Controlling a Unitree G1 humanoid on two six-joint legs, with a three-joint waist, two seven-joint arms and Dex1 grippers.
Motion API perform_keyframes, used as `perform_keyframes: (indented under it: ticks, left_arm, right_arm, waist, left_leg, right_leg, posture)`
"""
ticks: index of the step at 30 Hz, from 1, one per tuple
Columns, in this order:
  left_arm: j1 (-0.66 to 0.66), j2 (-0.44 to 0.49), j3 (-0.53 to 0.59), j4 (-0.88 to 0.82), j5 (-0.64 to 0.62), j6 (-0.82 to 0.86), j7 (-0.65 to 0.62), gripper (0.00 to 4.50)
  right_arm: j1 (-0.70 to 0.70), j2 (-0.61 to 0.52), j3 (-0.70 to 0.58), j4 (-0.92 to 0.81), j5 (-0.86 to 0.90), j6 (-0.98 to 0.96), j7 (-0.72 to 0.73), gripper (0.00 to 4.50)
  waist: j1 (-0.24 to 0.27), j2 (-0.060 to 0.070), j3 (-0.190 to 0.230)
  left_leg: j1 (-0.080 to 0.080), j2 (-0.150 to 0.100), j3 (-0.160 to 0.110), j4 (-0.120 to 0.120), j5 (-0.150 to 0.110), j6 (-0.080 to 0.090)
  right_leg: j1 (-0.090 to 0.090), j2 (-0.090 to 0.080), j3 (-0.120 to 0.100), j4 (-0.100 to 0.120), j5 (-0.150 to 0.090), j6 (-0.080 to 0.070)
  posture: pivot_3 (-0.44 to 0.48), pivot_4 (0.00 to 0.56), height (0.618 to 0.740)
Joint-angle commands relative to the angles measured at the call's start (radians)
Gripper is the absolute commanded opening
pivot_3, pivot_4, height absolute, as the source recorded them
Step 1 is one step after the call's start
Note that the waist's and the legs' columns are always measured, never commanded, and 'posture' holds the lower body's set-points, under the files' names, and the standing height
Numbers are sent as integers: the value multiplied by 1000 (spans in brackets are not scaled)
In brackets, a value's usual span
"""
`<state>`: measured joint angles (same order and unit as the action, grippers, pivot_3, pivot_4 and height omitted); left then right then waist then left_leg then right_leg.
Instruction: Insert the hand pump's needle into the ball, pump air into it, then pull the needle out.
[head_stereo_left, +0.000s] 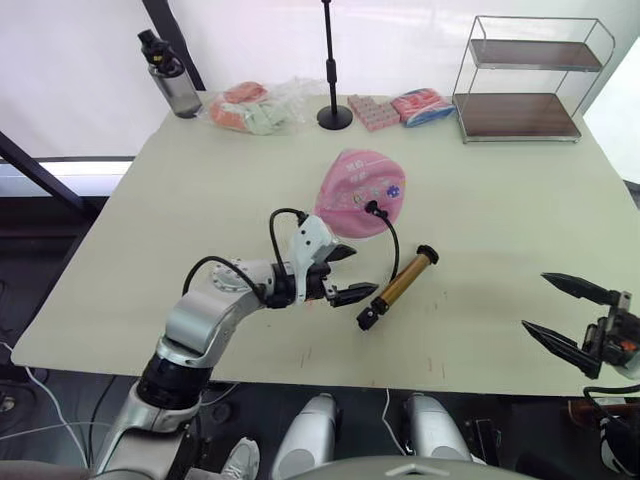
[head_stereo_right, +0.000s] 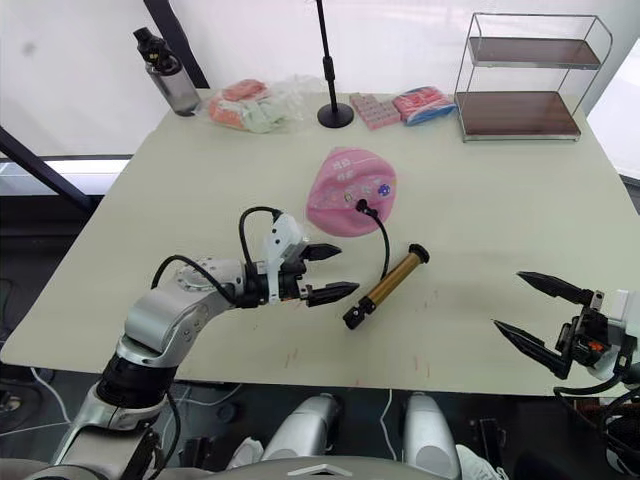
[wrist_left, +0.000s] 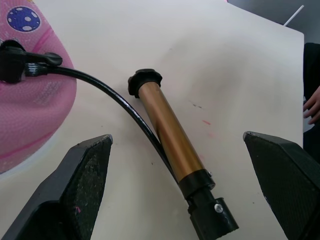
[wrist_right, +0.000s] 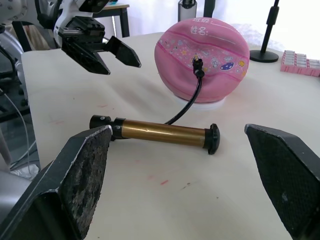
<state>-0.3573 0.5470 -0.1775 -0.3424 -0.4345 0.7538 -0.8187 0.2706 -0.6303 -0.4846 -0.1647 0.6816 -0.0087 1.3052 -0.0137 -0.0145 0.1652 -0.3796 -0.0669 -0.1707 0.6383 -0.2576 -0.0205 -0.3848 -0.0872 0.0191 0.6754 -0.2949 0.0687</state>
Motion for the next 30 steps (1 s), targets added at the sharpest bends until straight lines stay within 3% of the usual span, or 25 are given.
perform_keyframes:
  ticks: [1, 12, 21, 30]
  left_arm:
    - [65, 63, 58, -23, -8, -50, -41, 4452]
    - [166, 124, 115, -49, -54, -83, -90, 4452]
    - [72, -43, -21, -83, -9, 68, 117, 4452]
    - [-59, -206, -192, -6, 123, 182, 304, 4452]
  right_arm:
    - [20, -14, -46, 1, 28, -26, 24, 4500]
    - [63, -21, -72, 7, 39, -42, 51, 4500]
    - [79, -11, -63, -16, 39, -52, 43, 4500]
    - [85, -5, -51, -34, 36, -58, 36, 4500]
  waist:
    - [1, 1, 0]
    - [3, 2, 1]
    - [7, 3, 1]
    - [6, 3, 1]
  left_leg:
    - [0, 0, 0, 0, 0, 0]
    - [0, 1, 0, 1, -1, 2]
    - [0, 0, 1, 8, -3, 6]
    - [1, -1, 7, 13, -4, 7]
  right_leg:
    - [0, 0, 0, 1, 0, 0]
    - [0, 0, 0, 1, 0, 0]
    - [4, 0, 0, 2, 1, 1]
    - [5, 0, 6, 1, 3, 6]
  posture:
    - [0, 150, 740]
    - [0, 150, 740]
    - [0, 150, 740]
    - [0, 150, 740]
